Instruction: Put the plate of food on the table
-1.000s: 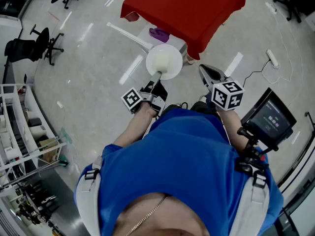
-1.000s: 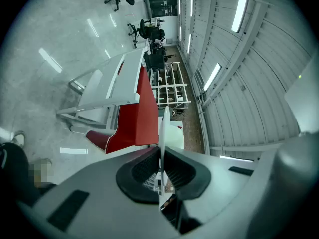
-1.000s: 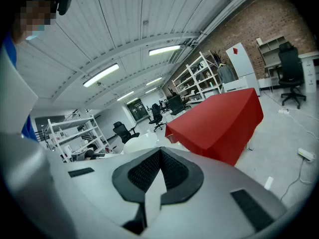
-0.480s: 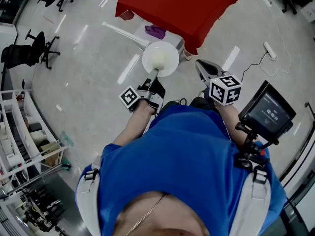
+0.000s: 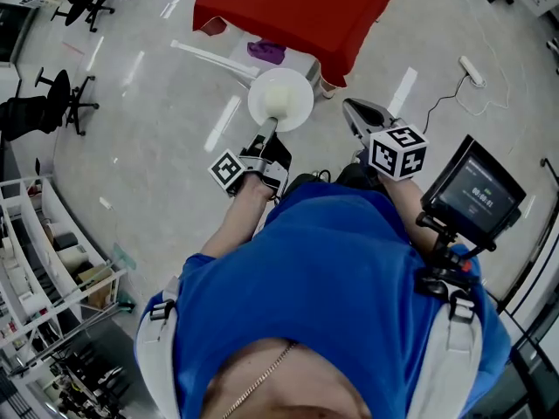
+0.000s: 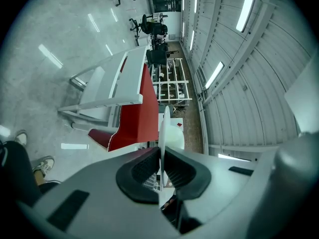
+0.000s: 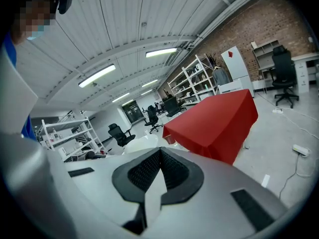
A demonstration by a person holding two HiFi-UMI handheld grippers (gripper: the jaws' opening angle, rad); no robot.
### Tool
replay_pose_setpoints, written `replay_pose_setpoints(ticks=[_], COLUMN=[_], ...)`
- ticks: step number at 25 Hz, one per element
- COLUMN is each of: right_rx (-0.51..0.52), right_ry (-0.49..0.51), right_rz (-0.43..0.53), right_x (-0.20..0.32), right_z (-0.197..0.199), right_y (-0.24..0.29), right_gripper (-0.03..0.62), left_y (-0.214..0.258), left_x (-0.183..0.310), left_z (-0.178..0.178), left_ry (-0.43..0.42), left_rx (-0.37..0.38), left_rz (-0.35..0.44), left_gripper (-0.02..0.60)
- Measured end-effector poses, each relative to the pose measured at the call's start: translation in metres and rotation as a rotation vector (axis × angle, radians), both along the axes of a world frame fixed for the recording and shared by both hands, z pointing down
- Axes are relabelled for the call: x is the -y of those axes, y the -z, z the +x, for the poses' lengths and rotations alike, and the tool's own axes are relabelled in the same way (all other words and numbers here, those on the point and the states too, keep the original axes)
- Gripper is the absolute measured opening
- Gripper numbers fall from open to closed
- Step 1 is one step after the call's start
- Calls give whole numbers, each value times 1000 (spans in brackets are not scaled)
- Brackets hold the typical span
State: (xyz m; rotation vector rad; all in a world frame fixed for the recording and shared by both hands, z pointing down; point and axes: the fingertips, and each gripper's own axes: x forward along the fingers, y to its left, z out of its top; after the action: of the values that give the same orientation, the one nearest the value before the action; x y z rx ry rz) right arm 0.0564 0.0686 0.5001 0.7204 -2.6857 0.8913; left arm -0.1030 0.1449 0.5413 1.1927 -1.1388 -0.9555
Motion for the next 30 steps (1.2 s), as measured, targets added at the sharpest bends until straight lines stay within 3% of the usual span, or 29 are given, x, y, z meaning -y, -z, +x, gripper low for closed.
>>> replay_pose_setpoints(ticks=[15,30], right_rx=[4,46], right_ry=[-48,-19], right_rz=[5,36], right_x=[11,14], right_z=[3,-10], right_y=[5,17], right_gripper=[2,2], left_y=[5,21], left_x=[20,19], left_z=[-10,-33], left_ry=[-11,65], left_rx=[-8,22], left_rz=[8,39], left_gripper=[21,21])
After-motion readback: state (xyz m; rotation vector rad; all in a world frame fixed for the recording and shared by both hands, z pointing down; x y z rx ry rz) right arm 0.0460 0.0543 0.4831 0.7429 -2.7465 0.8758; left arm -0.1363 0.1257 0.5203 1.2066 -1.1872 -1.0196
